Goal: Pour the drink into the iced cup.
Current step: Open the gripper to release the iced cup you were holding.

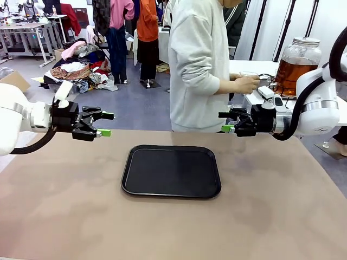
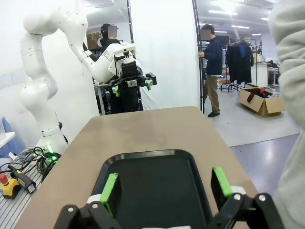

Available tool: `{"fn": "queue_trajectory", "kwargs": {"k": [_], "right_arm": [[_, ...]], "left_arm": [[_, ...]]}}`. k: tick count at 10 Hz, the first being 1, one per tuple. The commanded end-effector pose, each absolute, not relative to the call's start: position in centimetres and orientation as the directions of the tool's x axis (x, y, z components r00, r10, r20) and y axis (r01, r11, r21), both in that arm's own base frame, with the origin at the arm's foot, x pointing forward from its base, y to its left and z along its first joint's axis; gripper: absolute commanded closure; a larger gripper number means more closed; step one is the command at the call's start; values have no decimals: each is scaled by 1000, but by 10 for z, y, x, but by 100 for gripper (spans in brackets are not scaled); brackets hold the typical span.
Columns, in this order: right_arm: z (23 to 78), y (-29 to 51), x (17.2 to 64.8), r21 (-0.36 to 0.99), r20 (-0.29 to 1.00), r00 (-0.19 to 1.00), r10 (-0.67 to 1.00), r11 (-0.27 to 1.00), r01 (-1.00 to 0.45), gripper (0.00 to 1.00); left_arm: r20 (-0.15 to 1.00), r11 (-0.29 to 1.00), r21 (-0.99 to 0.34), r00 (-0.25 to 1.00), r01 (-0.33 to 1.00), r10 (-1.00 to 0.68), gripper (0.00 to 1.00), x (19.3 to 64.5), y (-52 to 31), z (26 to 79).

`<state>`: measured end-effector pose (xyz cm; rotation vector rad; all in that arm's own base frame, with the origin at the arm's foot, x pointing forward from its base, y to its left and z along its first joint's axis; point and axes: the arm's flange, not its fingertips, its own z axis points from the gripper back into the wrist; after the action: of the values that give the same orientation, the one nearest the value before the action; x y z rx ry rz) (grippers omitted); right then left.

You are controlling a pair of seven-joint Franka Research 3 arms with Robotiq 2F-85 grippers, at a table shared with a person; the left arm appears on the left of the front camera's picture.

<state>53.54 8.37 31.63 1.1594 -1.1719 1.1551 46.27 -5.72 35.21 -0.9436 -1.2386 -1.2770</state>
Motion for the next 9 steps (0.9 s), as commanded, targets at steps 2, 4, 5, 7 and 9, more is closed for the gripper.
{"fn": "queue_trajectory", "kwargs": {"k": [2, 4, 5, 7, 9], "right_arm": [[319, 84, 536, 41, 999, 42, 33, 51, -998, 0], [319, 84, 536, 41, 999, 42, 33, 51, -998, 0], [319, 84, 536, 41, 999, 42, 33, 51, -998, 0], [319, 84, 536, 41, 999, 42, 33, 51, -998, 0], [319, 84, 536, 41, 999, 42, 33, 51, -998, 0]], "left_arm": [[980, 113, 138, -119, 984, -161, 0, 462, -57, 353], [980, 113, 138, -119, 984, -161, 0, 462, -57, 353], [980, 113, 138, -119, 984, -161, 0, 462, -57, 353], [980, 113, 138, -119, 984, -161, 0, 462, -57, 353], [980, 113, 138, -119, 984, -161, 0, 462, -57, 353]]}}
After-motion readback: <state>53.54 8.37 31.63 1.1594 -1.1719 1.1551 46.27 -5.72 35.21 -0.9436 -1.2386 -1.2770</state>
